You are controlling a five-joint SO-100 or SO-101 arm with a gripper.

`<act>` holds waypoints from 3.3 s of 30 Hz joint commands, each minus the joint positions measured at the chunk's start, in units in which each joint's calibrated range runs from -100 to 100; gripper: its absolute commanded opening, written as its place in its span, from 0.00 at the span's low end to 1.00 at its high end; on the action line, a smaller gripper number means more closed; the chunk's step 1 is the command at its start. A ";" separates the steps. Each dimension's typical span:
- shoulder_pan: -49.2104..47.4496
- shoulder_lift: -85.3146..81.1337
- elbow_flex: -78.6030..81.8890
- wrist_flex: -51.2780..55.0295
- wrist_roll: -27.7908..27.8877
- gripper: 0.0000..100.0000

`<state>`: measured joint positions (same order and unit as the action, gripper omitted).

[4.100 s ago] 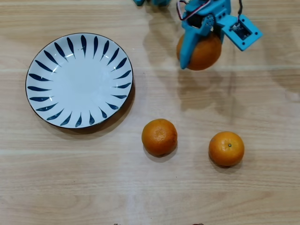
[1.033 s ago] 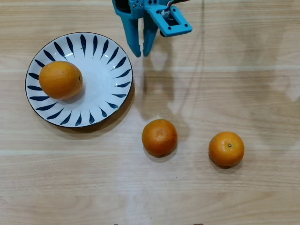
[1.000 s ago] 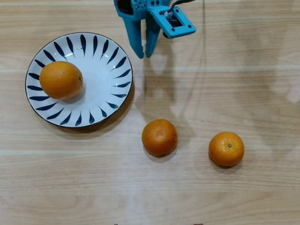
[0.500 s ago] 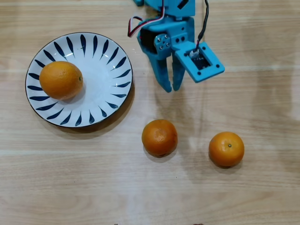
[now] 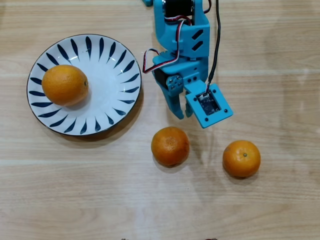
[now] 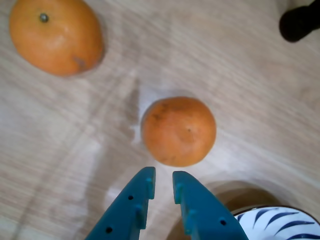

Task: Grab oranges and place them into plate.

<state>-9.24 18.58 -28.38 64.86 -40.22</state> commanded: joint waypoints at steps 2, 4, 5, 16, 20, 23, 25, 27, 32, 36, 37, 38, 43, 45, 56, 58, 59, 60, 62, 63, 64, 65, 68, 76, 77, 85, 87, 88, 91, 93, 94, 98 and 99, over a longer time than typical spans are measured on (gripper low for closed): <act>-0.84 0.02 -6.07 2.31 -3.27 0.10; -1.08 -0.07 -6.44 4.03 -4.53 0.16; -1.16 -0.07 -7.16 4.63 -4.95 0.20; -3.98 5.34 -10.60 7.55 -8.97 0.41; -3.98 8.39 -12.05 7.64 -8.97 0.41; -3.90 9.91 -12.05 6.87 -8.97 0.41; -3.74 11.09 -12.05 6.87 -8.97 0.41; -3.50 12.19 -12.05 6.87 -8.97 0.41; -3.34 14.30 -11.33 3.08 -8.87 0.41; -3.26 13.71 -5.89 -3.62 -8.97 0.41; -3.17 13.54 -4.35 -5.17 -8.97 0.41; -2.93 13.21 -2.82 -6.63 -8.97 0.41; -1.80 11.60 4.97 -11.18 -8.97 0.41; -1.64 11.60 6.51 -13.07 -8.92 0.41; -1.48 12.53 7.87 -20.72 -8.60 0.41; -1.32 12.61 8.05 -20.90 -8.60 0.41; -1.08 12.87 8.05 -20.90 -8.50 0.41; -0.92 13.29 8.05 -20.90 -8.45 0.41; -0.59 14.56 7.42 -20.98 -8.40 0.41; -0.51 15.07 7.33 -20.98 -8.40 0.41; -0.43 15.49 7.33 -20.98 -8.40 0.41; -0.35 15.74 7.33 -20.98 -8.40 0.41; -0.03 16.25 7.33 -20.98 -8.03 0.41; 1.18 16.33 7.96 -24.59 -7.51 0.35; 1.18 16.33 7.96 -24.59 -7.51 0.33; 0.78 16.08 8.05 -23.82 -7.51 0.23; 0.45 15.40 8.05 -23.47 -7.51 0.23; 0.29 15.23 7.96 -22.36 -7.51 0.23; 0.05 14.64 6.78 -18.32 -7.45 0.23; -0.11 13.12 6.60 -16.60 -7.45 0.23; -0.11 12.44 6.78 -16.00 -7.45 0.23; -0.03 9.32 6.42 -12.73 -7.45 0.23; -0.03 8.30 6.33 -11.87 -7.45 0.23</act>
<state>-8.91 33.14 -20.05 50.82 -47.99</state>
